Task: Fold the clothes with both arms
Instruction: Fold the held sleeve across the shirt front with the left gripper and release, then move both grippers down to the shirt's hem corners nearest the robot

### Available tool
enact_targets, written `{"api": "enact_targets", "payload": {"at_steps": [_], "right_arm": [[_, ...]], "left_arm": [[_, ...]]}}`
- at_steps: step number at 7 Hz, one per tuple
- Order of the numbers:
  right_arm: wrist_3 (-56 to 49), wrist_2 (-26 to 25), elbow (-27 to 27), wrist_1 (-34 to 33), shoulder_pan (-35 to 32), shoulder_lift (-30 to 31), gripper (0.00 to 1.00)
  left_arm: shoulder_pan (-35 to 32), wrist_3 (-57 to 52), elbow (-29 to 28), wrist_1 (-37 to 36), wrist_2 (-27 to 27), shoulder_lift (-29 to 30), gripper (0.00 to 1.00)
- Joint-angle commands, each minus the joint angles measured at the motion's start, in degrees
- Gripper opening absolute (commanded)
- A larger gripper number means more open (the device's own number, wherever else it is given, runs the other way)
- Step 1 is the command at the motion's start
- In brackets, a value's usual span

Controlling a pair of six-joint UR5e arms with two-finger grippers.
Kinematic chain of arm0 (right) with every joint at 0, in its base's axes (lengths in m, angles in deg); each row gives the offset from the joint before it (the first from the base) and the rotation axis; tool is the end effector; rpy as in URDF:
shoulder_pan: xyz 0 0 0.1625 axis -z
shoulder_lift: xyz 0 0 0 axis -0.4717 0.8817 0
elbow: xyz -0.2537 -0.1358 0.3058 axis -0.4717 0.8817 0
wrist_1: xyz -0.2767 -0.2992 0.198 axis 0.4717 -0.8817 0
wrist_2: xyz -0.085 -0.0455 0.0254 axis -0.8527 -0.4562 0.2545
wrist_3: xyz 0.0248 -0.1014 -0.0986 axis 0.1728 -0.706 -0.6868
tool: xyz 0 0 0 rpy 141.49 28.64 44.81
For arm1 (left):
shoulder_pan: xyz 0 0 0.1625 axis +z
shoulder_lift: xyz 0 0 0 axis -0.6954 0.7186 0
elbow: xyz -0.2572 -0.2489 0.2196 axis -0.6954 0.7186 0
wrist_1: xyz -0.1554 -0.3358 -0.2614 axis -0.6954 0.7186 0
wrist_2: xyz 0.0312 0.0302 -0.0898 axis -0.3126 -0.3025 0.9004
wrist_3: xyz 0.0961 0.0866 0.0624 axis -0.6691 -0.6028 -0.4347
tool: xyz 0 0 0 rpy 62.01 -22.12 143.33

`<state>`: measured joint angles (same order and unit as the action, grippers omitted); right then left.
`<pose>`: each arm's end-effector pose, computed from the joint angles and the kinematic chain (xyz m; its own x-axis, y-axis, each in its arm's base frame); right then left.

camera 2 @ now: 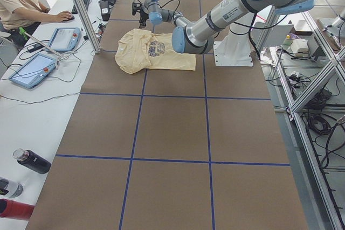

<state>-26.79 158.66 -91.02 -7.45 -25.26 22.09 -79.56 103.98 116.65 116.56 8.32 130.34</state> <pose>-0.3198 -0.5587 0.2836 0.6921 -0.2036 0.6925 -0.0794 0.9321 0.3535 0.7010 -0.6437 0.0392 0.3876 -0.0678 -0.9193 0.4320 0.8944 0.1162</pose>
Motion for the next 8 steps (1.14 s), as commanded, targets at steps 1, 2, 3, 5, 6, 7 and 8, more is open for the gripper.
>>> {"api": "enact_targets", "payload": {"at_steps": [1,2,3,5,6,7,8], "right_arm": [[1.8,0.1,-1.1,0.1,0.1,0.3,1.0],[7.4,-0.5,-1.7,0.4,1.9,0.3,1.0],[13.0,-2.5,-2.9,0.4,4.9,0.1,1.0],[25.4,-10.9,-6.9,0.3,13.7,0.3,1.0],[30.7,-14.8,-9.2,0.3,18.6,2.9,0.99],[34.3,-21.6,-13.1,0.3,25.0,7.0,1.0],[37.3,-25.9,-16.7,0.3,30.9,11.6,1.0]], "left_arm": [[-0.3,-5.7,9.6,-0.5,2.5,-7.5,1.0],[-0.8,-9.5,21.5,-2.4,6.2,-17.1,1.0],[-1.1,-12.5,32.1,-7.4,6.3,-24.4,1.0],[-1.2,-19.2,52.6,-14.0,6.4,-40.5,1.0],[-0.9,-19.4,58.6,-14.0,6.3,-46.9,1.0],[0.8,-17.9,61.1,-13.9,6.0,-49.6,1.0],[4.8,-11.9,61.5,-13.6,4.5,-52.2,1.0]]}}
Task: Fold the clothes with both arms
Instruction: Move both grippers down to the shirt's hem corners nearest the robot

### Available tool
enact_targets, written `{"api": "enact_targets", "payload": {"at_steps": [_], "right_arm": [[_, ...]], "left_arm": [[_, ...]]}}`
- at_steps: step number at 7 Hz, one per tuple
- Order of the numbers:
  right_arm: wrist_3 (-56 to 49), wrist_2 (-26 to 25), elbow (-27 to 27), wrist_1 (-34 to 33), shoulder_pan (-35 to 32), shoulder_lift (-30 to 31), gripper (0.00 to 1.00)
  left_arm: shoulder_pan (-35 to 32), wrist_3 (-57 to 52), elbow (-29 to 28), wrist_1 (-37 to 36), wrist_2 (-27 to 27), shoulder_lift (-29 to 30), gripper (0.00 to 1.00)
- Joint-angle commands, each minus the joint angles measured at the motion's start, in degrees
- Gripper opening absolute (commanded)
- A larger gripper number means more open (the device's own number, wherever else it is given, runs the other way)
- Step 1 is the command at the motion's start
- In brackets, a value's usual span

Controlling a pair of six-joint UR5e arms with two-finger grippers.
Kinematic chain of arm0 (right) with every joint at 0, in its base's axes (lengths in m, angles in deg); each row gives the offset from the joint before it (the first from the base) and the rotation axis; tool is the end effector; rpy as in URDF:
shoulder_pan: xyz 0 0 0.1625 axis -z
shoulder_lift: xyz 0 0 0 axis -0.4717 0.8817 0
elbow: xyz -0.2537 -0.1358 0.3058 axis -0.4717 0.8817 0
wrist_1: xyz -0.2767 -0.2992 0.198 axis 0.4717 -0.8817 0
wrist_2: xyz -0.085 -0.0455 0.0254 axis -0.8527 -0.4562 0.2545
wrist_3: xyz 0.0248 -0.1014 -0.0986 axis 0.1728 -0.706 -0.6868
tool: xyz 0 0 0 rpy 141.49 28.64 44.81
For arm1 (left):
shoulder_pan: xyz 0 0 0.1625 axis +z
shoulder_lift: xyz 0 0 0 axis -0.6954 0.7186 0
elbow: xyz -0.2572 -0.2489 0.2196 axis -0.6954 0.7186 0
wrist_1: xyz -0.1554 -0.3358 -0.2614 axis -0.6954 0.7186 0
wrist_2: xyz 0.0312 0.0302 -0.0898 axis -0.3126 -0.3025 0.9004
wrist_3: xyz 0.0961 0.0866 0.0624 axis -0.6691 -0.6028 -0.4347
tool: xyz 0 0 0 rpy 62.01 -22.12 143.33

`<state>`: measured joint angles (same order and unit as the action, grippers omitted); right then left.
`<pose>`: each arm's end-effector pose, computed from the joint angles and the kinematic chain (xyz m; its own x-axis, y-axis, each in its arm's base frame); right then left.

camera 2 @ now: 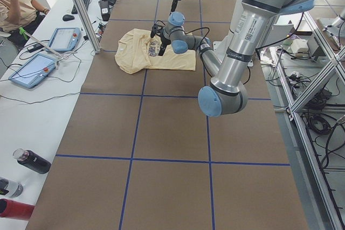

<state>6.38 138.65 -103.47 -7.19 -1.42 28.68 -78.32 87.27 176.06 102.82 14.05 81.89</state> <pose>-0.4362 -0.3910 0.2563 0.6208 0.0672 0.7811 -0.3069 0.9376 0.1632 0.4909 -0.4588 0.2337 0.4877 0.1965 -0.8506 0.1942 0.9255 0.3251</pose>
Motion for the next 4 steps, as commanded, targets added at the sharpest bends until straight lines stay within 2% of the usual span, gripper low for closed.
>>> {"api": "enact_targets", "payload": {"at_steps": [1,4], "right_arm": [[7.1,-11.5,-5.3,0.0,12.1,6.6,1.0],[7.3,-12.5,-5.5,0.0,13.1,6.4,1.0]], "left_arm": [[9.2,8.7,2.5,0.3,-7.8,-5.6,1.0],[19.8,17.4,2.4,0.3,-12.6,-7.4,1.0]]}}
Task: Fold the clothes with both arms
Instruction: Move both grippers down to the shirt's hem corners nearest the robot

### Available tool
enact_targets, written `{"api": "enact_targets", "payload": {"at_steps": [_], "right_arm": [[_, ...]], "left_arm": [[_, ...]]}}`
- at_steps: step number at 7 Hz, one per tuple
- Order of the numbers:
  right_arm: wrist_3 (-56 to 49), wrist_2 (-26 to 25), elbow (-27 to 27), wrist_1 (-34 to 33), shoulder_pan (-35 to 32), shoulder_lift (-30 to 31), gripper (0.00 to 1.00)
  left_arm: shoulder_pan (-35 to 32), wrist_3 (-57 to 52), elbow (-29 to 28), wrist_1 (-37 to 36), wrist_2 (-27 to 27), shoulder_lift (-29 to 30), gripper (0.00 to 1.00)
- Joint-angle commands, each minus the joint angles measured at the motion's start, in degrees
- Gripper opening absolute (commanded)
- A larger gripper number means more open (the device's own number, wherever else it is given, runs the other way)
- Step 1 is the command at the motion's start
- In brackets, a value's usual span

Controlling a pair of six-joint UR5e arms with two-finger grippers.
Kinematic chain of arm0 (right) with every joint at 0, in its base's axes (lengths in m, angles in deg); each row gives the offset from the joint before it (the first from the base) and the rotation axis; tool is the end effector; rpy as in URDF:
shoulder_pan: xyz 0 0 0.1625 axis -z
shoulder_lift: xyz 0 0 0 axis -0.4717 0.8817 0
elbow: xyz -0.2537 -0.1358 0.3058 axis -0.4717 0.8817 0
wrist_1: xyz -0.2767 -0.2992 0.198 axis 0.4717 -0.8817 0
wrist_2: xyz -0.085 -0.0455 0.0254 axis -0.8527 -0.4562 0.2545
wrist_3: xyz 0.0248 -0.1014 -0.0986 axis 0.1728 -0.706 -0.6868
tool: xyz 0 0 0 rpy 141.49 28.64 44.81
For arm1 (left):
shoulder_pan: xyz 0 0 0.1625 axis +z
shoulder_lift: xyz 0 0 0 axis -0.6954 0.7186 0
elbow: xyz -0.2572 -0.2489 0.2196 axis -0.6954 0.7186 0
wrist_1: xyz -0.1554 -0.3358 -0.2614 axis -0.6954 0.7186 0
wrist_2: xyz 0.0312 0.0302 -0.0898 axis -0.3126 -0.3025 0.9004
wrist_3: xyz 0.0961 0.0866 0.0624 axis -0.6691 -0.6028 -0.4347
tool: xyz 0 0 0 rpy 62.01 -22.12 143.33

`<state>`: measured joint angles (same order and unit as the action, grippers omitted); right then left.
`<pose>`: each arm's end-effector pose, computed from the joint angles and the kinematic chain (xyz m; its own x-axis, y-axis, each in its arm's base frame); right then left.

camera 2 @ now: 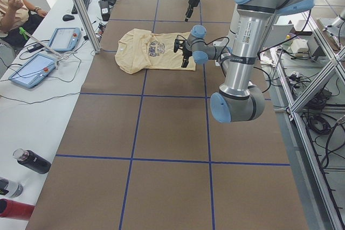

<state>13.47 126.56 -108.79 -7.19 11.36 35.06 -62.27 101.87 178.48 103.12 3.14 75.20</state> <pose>-0.4637 -0.3018 0.2733 0.6379 0.0615 0.7676 -0.3208 0.9274 0.1923 0.5699 -0.3243 0.2891 0.5111 0.0499 -0.8581 0.1918 0.9665 0.1704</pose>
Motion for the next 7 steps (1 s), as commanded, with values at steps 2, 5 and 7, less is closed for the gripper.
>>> {"api": "enact_targets", "payload": {"at_steps": [2,5,7], "right_arm": [[0.1,-0.4,-0.2,0.0,0.3,-0.3,1.0],[0.0,-0.4,-0.1,0.0,0.4,-0.4,1.0],[0.0,-0.4,-0.1,0.0,0.4,-0.4,1.0]], "left_arm": [[5.6,4.6,-0.7,0.0,-1.7,-1.0,0.82],[5.7,4.5,-0.9,-0.2,-1.1,-0.4,0.68],[5.6,4.2,-1.1,-0.4,-1.2,-0.4,0.63]]}}
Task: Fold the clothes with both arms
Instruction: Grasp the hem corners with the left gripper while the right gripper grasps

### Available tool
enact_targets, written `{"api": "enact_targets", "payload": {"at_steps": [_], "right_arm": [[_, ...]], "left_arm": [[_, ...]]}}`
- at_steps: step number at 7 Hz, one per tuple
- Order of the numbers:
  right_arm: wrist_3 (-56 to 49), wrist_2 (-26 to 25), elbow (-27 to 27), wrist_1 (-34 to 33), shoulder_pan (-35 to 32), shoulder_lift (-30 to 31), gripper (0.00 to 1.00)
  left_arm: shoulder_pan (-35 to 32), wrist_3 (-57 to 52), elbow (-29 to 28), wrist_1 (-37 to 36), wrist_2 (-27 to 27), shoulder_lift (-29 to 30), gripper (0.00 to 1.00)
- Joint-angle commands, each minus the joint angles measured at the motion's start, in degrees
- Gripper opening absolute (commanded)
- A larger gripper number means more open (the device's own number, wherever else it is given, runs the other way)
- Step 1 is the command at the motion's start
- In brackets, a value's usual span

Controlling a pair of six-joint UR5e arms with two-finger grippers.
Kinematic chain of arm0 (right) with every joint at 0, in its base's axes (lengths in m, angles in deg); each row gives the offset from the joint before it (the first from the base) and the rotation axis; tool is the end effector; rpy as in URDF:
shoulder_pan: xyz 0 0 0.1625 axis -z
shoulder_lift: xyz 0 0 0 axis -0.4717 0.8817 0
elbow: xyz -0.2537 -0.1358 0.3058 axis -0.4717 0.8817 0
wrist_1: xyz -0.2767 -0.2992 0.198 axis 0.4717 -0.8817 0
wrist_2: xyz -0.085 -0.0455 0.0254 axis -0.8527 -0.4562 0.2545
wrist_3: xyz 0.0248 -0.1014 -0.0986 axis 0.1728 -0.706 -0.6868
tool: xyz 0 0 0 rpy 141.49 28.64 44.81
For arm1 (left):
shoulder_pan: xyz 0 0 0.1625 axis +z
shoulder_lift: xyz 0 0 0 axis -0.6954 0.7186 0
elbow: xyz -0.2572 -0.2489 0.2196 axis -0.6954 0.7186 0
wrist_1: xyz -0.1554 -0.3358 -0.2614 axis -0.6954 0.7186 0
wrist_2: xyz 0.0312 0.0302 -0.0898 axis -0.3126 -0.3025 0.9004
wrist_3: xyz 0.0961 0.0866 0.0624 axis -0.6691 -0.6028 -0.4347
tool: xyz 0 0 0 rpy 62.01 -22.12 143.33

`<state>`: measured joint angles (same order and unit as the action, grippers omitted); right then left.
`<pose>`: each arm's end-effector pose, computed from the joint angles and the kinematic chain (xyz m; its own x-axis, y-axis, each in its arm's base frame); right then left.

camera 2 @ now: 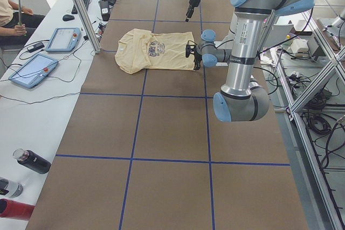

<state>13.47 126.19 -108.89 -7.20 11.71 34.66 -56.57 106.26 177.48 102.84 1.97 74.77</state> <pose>-0.4654 -0.2999 0.2687 0.6325 0.0560 0.7725 -0.3212 0.9265 0.1959 0.6024 -0.2698 0.3040 0.5222 0.0190 -0.8526 0.1471 0.9827 0.1120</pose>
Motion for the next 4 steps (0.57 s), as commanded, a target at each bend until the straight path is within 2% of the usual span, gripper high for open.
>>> {"api": "enact_targets", "payload": {"at_steps": [1,4], "right_arm": [[0.0,0.0,0.0,0.0,0.0,-0.1,1.0],[0.0,0.0,0.1,0.0,0.0,-0.1,1.0]], "left_arm": [[-0.1,-0.3,-0.2,-0.2,0.0,0.0,0.63],[-1.3,-0.9,-0.1,-0.3,0.0,0.0,0.61]]}}
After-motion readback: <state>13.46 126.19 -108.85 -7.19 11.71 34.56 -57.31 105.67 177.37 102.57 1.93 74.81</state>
